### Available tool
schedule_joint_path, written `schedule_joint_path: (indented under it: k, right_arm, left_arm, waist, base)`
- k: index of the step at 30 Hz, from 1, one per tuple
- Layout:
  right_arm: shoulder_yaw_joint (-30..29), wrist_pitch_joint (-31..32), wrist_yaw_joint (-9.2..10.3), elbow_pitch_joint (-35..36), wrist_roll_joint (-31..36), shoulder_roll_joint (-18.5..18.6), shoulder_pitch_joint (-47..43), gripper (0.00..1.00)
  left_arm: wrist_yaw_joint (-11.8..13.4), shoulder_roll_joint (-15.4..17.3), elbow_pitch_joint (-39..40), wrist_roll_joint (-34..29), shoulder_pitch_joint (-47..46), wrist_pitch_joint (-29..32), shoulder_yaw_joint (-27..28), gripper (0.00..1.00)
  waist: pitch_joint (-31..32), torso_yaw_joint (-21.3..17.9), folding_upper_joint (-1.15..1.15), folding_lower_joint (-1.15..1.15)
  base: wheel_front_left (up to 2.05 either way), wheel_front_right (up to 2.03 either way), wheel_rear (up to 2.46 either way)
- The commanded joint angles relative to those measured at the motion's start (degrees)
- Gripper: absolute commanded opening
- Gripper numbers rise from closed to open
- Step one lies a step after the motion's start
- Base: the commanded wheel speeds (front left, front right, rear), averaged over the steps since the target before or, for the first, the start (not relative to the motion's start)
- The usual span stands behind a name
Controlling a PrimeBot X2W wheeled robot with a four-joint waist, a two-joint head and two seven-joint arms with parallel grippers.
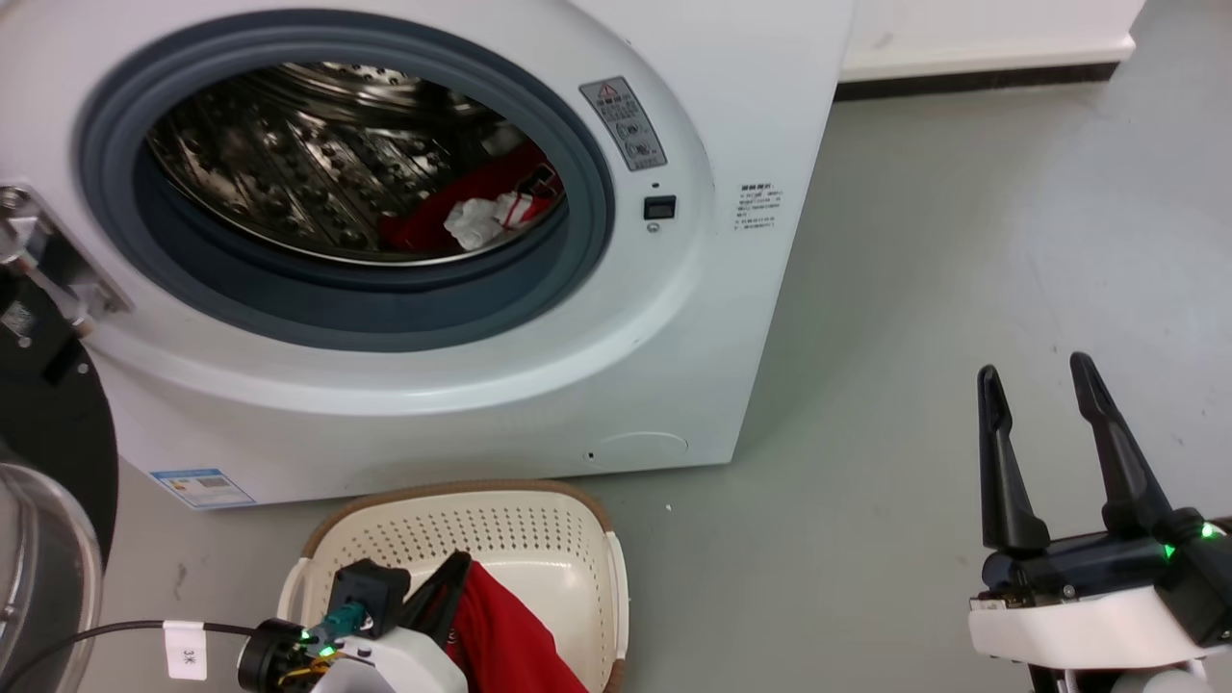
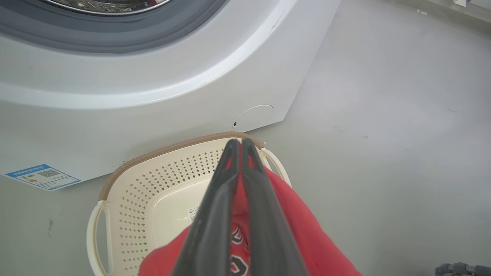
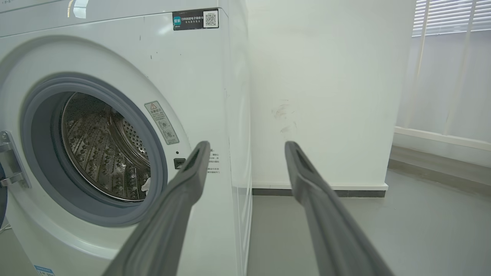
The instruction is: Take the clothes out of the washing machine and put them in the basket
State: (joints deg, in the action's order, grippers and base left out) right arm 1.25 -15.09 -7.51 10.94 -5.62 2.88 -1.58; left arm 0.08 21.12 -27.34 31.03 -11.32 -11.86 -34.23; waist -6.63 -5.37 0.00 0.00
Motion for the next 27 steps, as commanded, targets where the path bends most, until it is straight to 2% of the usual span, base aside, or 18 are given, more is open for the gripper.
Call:
schedule_joint_path:
  k: [1, 8, 13, 22, 27]
  right_arm:
    - [0.21, -0.12, 0.04, 0.3, -0.06, -0.02, 1.18, 1.0]
    - [0.65, -0.12, 0.04, 1.16, -0.82, -0.02, 5.23, 1.0]
    - [0.47, -0.12, 0.04, 1.45, -1.41, -0.03, 8.16, 1.0]
    - [0.18, -0.12, 0.04, 1.91, -2.95, -0.03, 12.82, 1.0]
    - [-0.13, -0.12, 0.04, 2.43, -4.19, -0.03, 15.35, 1.0]
  left_arm:
    - [0.33, 0.05, -0.97, -0.14, -1.42, -0.51, 0.31, 0.0]
    - [-0.22, -1.64, -8.56, 0.73, -5.96, -1.59, 1.58, 0.0]
    - [-0.85, -2.49, -17.4, 0.54, -10.87, -1.58, 1.86, 0.0]
    - [-2.45, -3.34, -31.99, -3.37, -21.42, -0.72, -1.75, 0.0]
    - [-2.51, -3.48, -38.73, -6.38, -27.37, 1.08, -4.57, 0.0]
  waist:
    - [-2.13, -1.08, 0.0, 0.0]
    - [-9.42, -3.82, 0.0, 0.0]
    - [-15.06, -5.4, 0.0, 0.0]
    - [-25.13, -7.6, 0.0, 0.0]
    - [-30.91, -8.25, 0.0, 0.0]
  base:
    - [0.0, 0.0, 0.0]
    - [0.0, 0.0, 0.0]
    - [0.0, 0.0, 0.0]
    - [0.0, 0.0, 0.0]
    - [0.0, 0.0, 0.0]
